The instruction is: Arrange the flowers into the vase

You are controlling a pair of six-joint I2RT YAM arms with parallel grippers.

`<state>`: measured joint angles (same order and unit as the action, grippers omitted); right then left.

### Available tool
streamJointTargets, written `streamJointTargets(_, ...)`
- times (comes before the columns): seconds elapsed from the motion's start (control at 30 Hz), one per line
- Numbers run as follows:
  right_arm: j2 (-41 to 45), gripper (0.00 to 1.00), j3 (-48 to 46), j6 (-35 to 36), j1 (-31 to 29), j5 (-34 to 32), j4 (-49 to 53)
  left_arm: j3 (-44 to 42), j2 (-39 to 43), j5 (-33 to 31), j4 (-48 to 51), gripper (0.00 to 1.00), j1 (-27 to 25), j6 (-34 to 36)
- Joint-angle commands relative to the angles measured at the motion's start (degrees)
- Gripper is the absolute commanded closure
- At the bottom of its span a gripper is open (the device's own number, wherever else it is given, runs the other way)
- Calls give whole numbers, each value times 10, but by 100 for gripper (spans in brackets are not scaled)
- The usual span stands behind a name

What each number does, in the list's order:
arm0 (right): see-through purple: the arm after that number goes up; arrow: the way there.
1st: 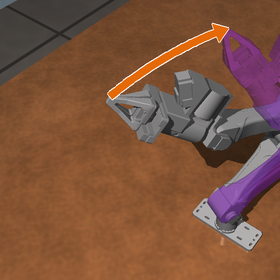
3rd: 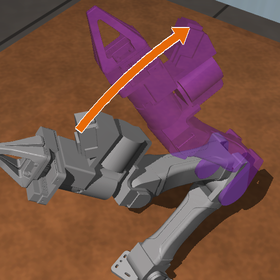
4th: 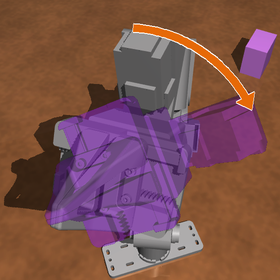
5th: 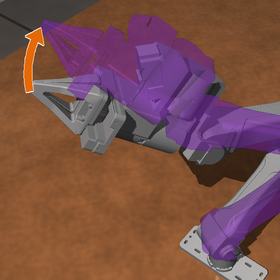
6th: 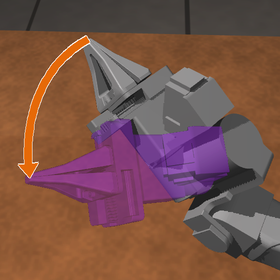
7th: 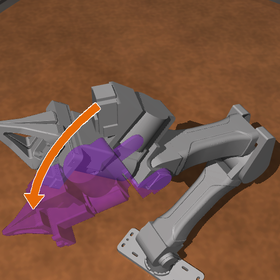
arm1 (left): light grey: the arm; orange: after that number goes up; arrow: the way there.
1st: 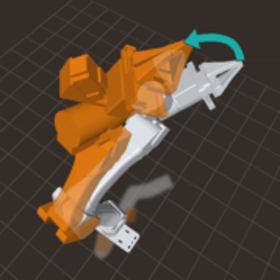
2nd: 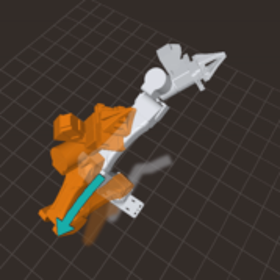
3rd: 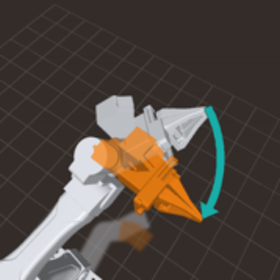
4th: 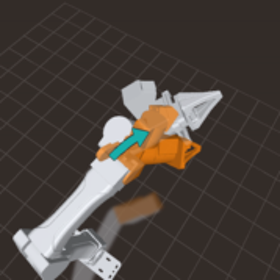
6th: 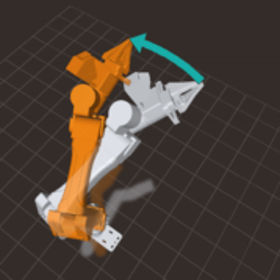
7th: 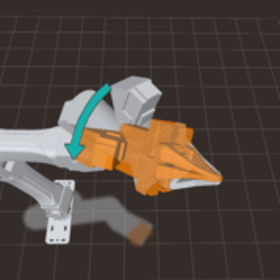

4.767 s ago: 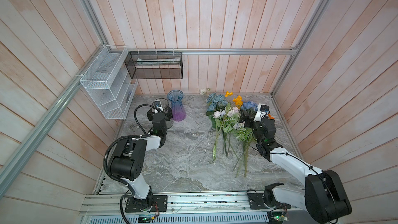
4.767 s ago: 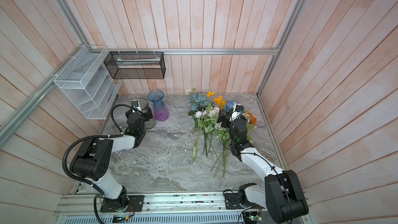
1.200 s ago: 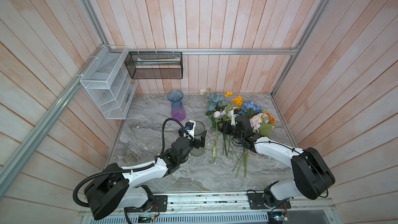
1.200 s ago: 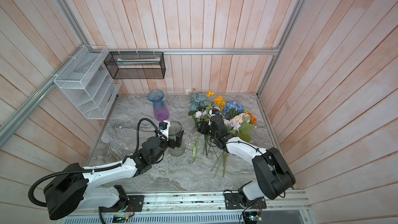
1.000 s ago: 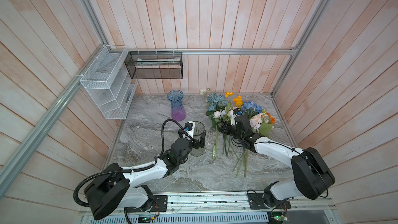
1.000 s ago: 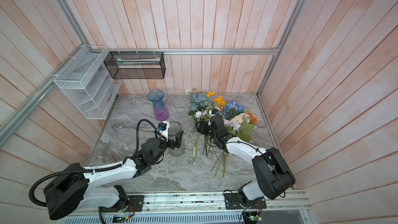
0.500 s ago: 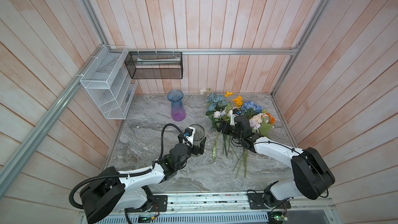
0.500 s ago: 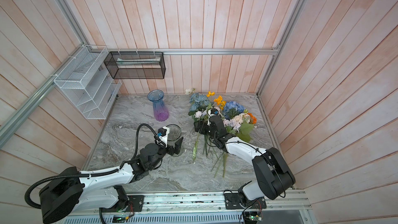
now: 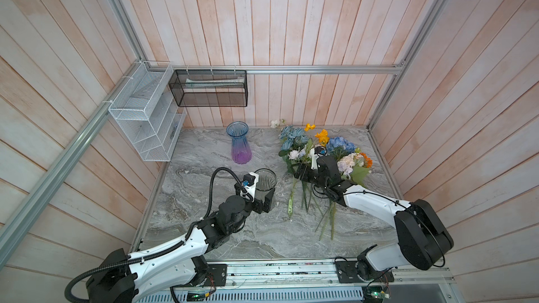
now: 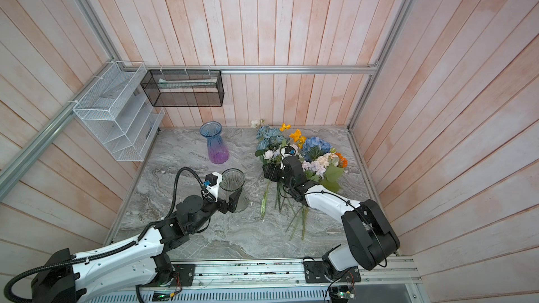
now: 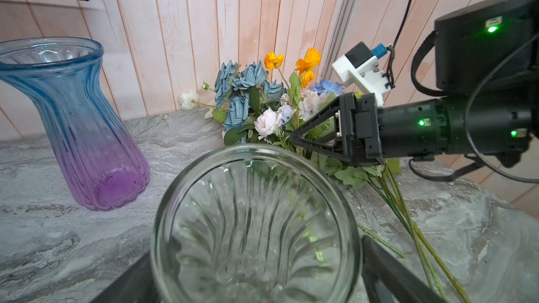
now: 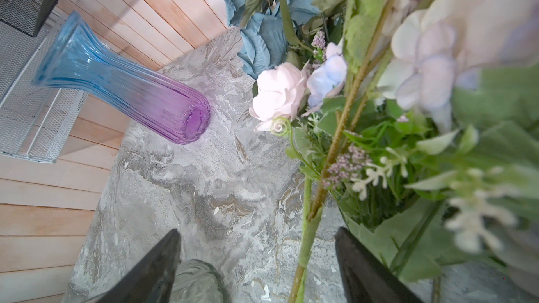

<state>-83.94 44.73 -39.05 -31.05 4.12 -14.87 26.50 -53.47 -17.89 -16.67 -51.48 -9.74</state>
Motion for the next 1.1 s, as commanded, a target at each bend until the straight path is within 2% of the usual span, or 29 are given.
streamJointTargets(0.0, -14, 24, 22, -5, -3, -15, 13, 36, 27, 26, 46, 0, 1, 2)
streamJointTargets(0.23, -40, 32, 25, -14, -3, -27, 10, 77, 36, 17, 46, 0, 18, 21)
streamJointTargets(0.4, -61, 36, 24, -20, -3, -36, 9, 110, 29, 65, 31, 0, 89, 13)
streamJointTargets(0.5, -70, 39, 19, -26, -2, -41, 0, 115, 13, 70, 2, 0, 129, 8)
streamJointTargets(0.73, -97, 48, 20, -38, -2, -27, -21, 133, -46, 120, -12, 0, 227, -81)
streamJointTargets(0.9, -112, 58, 15, -45, -1, -12, -36, 130, -59, 127, -2, 0, 238, -92)
streamJointTargets(1.07, -109, 75, 14, -48, -1, -1, -47, 116, -59, 122, 3, 0, 239, -101)
